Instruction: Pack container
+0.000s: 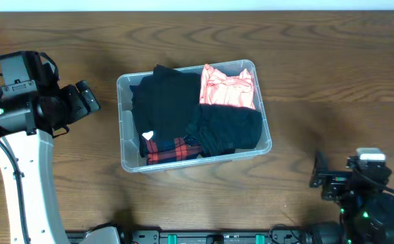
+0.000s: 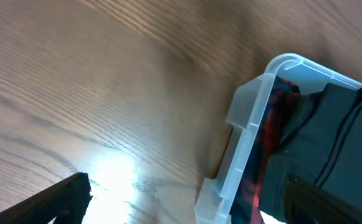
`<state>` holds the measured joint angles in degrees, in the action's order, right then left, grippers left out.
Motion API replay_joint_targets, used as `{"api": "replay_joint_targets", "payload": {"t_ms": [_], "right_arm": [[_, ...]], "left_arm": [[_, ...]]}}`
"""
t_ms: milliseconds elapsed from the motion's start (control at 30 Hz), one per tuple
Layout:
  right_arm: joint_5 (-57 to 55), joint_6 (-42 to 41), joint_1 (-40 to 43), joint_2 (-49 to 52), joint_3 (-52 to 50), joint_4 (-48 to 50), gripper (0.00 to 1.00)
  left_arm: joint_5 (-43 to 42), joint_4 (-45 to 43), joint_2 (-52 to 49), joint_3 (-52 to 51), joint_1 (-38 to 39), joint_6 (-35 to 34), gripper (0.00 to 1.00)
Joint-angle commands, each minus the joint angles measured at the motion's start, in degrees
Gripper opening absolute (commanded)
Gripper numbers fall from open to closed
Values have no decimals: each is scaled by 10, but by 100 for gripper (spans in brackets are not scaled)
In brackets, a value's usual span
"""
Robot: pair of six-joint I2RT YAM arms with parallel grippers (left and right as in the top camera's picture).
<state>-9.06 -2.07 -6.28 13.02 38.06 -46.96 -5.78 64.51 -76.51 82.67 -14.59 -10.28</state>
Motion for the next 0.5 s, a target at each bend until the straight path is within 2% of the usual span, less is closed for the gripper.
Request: {"api": "replay_joint_targets", "payload": {"t_ms": [0,167,467], "right_arm": [[43,9,19,-26,-52,21,99],[75,9,28,-76,-109,59,99],[80,9,30,-127,-191,222,99]], "left_arm": [[3,2,-3,8,-3,7,98],[3,2,-3,8,-3,7,98],[3,2,-3,8,-3,7,98]]}}
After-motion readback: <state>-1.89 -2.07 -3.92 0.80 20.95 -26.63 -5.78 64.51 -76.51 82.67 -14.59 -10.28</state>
